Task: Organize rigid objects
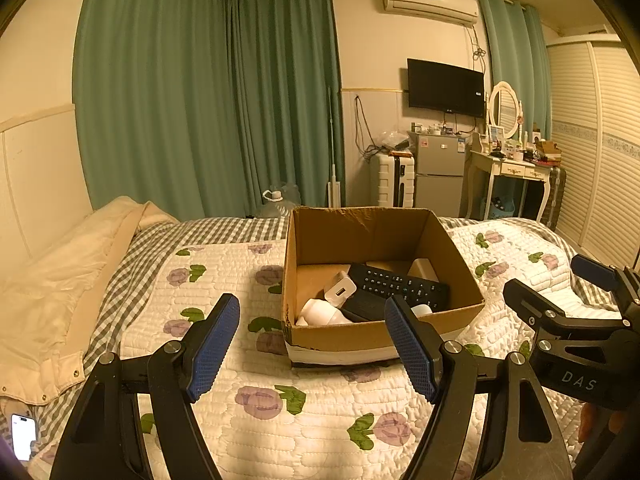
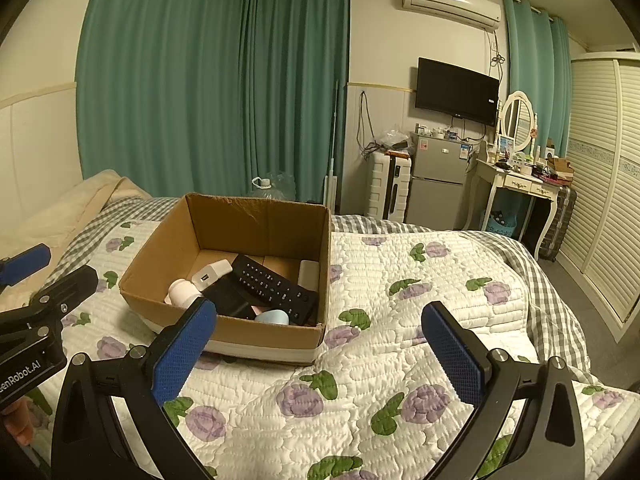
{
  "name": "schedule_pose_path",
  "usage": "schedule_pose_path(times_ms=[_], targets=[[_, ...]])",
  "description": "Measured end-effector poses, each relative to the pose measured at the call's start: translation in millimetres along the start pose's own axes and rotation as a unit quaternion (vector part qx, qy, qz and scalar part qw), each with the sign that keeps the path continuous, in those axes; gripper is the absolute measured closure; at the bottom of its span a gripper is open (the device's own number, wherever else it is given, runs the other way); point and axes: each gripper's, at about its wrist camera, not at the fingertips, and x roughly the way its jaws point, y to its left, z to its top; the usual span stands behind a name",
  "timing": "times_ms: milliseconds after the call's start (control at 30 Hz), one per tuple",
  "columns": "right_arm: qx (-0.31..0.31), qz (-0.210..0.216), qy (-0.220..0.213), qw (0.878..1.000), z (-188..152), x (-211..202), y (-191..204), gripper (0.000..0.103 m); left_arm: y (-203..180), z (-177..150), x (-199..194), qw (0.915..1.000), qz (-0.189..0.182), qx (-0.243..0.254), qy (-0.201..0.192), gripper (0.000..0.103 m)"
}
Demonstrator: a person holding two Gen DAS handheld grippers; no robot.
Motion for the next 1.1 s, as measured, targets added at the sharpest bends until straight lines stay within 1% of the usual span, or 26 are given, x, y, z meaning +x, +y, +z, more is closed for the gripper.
schedule_pose_path(times_ms=[1100], targets=[[0.002, -0.004, 0.008, 1.0, -1.9, 2.8, 1.2, 0.0, -0.1, -2.8, 1.3, 1.0, 0.003, 0.006, 0.003, 0.025]])
